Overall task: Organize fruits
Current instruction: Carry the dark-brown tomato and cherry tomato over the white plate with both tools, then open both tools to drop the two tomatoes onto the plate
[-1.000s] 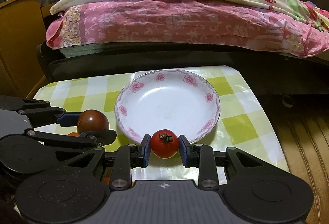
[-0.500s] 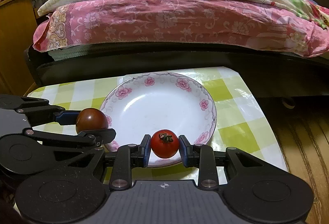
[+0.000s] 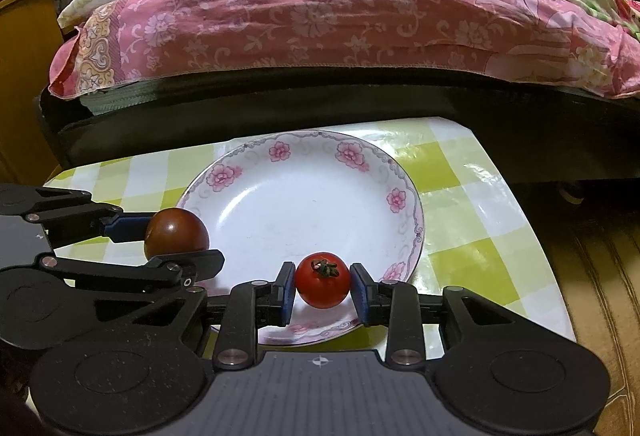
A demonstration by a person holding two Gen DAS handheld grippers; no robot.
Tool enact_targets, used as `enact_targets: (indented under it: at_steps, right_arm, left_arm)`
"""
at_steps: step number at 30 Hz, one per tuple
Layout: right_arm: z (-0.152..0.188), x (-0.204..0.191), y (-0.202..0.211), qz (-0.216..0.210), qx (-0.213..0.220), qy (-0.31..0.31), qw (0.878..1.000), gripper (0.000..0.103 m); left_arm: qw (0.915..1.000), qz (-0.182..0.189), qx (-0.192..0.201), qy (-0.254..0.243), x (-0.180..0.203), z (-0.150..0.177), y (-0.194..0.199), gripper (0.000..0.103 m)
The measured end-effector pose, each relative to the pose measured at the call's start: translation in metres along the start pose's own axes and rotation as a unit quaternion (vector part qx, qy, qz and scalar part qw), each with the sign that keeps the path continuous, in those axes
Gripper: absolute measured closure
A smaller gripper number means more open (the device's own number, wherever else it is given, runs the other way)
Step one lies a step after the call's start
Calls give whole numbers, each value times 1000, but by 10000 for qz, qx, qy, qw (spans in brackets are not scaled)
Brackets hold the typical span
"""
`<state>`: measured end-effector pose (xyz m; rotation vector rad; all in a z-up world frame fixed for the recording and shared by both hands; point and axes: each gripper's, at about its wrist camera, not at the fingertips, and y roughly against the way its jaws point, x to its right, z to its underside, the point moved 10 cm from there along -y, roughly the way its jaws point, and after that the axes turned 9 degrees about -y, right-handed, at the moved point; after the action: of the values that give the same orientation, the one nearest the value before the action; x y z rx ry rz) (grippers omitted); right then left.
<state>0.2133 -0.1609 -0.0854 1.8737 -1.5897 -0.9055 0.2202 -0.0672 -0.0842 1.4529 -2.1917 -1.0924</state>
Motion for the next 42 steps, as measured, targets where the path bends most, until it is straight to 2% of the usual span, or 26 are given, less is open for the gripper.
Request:
enact_targets:
  at_steps: [42]
  right_arm:
    - [0, 2, 11, 28, 150, -81, 9999, 68]
  left_arm:
    - [9999, -80, 121, -9, -2, -2, 13, 54]
